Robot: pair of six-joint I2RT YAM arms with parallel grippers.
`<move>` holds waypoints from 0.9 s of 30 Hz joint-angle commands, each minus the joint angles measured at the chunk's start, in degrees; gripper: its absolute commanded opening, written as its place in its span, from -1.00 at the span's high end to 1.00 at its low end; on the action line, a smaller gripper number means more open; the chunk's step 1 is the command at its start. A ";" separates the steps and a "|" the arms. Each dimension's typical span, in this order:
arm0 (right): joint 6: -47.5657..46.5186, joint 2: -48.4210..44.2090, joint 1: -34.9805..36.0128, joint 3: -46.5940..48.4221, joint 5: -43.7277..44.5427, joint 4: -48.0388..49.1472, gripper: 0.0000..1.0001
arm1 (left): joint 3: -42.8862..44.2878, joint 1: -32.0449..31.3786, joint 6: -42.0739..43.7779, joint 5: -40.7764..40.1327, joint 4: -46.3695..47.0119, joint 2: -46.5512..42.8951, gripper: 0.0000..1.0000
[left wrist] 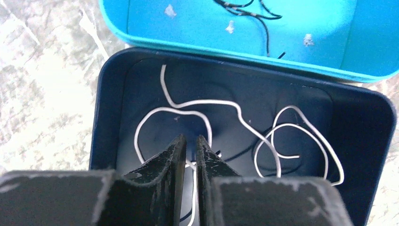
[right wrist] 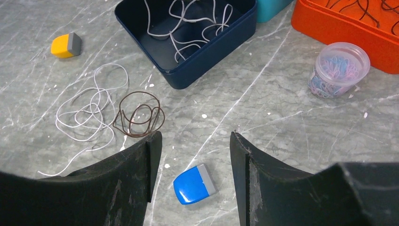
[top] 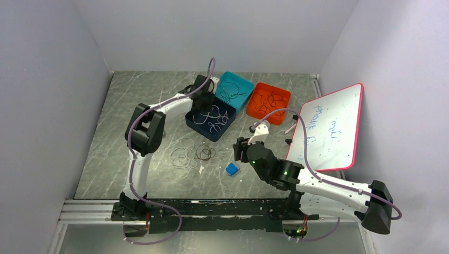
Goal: Untangle the cables
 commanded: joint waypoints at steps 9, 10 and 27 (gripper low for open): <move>0.71 -0.59 0.19 0.51 1.59 -1.10 -0.18 | 3.34 -3.23 3.28 4.65 1.09 0.42 0.68; 0.64 -0.70 0.21 0.52 1.71 -1.10 -0.18 | 2.77 -3.28 3.05 4.47 1.21 -0.83 0.66; -4.17 3.70 0.16 4.17 -12.94 1.30 -0.21 | -20.17 -2.03 -5.27 -2.43 2.66 -32.77 0.24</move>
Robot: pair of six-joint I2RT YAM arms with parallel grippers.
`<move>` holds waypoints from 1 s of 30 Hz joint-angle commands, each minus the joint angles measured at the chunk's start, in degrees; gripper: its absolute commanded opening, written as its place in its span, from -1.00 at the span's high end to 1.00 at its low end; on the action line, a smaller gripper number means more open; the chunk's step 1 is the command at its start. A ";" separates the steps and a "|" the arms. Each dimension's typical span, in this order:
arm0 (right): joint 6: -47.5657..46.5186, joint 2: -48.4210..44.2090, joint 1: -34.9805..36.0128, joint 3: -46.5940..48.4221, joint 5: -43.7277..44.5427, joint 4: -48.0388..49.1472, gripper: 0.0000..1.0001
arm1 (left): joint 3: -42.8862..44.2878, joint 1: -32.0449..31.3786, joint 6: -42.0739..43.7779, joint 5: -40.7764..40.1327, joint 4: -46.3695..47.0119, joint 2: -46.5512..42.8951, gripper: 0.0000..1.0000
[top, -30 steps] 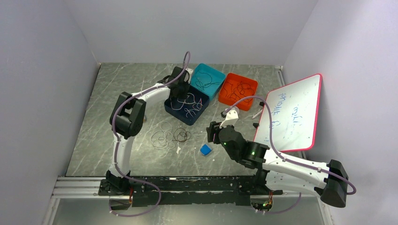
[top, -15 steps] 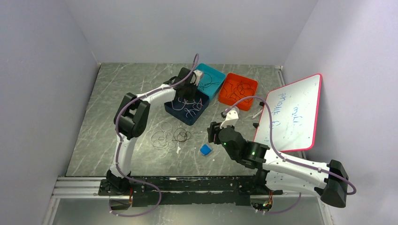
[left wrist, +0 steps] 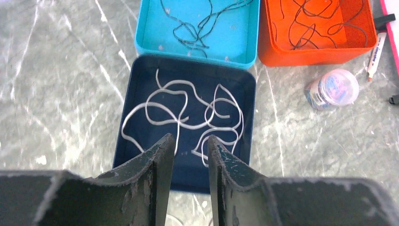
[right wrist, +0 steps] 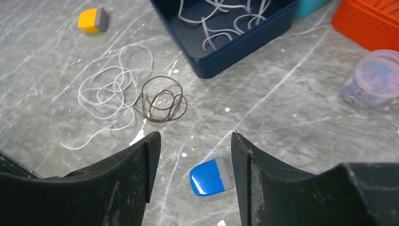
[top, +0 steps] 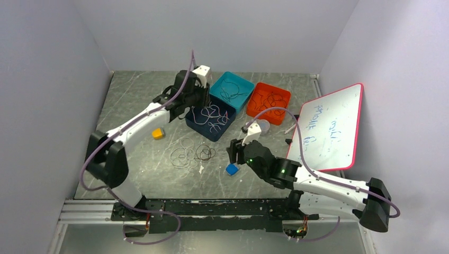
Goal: Untangle the cables
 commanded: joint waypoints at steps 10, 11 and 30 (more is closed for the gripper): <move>7.51 12.38 -10.47 7.37 2.76 18.88 -0.33 | -22.51 0.92 -10.94 -9.34 -2.31 -24.40 0.20; 8.98 14.11 -13.92 8.20 0.11 21.23 -0.34 | -23.08 0.92 -11.22 -9.67 -2.77 -25.74 0.21; 20.88 18.96 -34.70 -4.67 -15.25 43.67 -0.44 | -25.50 0.96 -9.81 -10.31 -9.77 -36.10 0.21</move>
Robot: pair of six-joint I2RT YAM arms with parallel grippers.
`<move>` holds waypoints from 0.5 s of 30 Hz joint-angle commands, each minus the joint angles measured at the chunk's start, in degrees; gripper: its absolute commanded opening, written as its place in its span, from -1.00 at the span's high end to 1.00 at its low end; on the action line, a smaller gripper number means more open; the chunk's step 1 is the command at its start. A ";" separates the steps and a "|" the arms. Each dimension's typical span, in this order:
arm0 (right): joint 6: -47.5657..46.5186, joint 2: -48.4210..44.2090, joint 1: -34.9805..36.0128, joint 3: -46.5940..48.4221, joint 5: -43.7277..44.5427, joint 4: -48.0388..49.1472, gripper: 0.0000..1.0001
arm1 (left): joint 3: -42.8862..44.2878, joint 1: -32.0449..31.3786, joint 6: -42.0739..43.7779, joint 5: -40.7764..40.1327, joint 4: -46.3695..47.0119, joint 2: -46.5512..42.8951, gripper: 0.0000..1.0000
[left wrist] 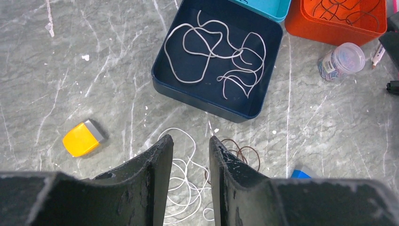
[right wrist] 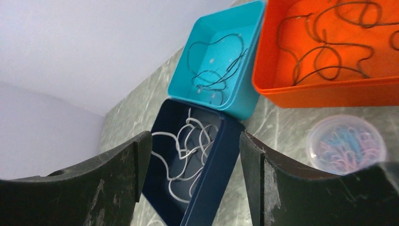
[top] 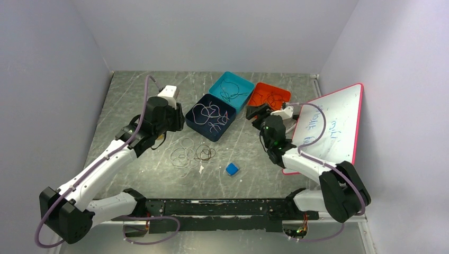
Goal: Untangle the cables
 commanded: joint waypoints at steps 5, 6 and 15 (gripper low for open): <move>-4.78 -3.84 -0.20 -5.52 -13.21 4.98 -0.44 | -1.85 0.35 -0.18 -0.29 -0.10 -1.71 0.22; -5.95 -3.71 -0.15 -5.17 -16.13 3.94 -0.44 | -2.01 0.33 -0.39 -0.14 -0.01 -1.77 0.22; -15.45 -5.20 2.66 0.63 -31.07 -17.46 -0.39 | -6.62 0.35 -5.46 3.46 1.46 -1.92 0.18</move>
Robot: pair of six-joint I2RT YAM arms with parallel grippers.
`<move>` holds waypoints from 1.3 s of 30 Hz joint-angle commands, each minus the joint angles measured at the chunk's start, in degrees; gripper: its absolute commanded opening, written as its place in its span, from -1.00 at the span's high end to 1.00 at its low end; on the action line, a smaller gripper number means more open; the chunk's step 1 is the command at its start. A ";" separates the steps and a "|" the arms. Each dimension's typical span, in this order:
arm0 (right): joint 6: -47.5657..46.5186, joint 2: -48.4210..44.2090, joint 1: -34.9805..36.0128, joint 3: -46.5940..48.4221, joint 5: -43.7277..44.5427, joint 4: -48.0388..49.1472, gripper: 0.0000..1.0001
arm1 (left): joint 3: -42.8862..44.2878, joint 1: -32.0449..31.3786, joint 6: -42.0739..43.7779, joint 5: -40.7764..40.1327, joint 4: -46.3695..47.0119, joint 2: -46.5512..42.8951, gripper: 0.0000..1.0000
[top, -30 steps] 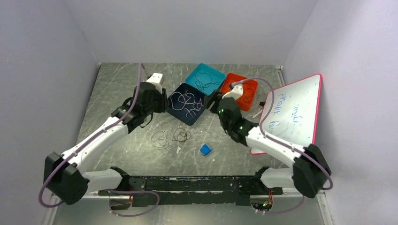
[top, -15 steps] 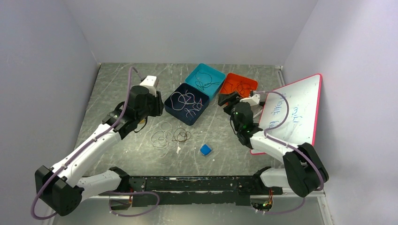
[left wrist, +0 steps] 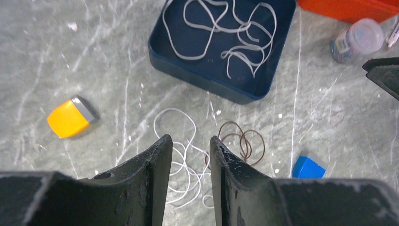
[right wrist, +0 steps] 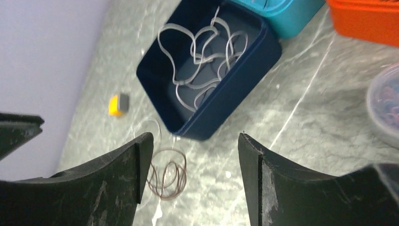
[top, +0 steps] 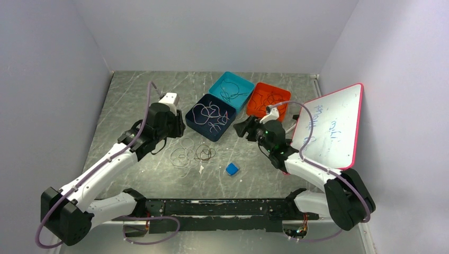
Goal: Untangle the cables
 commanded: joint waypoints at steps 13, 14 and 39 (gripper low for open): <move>-0.85 9.90 17.90 12.01 6.09 -19.45 -0.35 | -10.12 0.33 -11.74 4.87 7.36 1.65 0.13; 0.45 10.58 18.09 11.43 5.55 -18.22 -0.34 | -10.95 0.37 -12.37 5.28 7.97 1.73 0.13; 10.07 29.29 19.42 11.38 1.67 -3.39 0.15 | -16.33 0.24 -14.56 7.91 12.85 6.30 0.02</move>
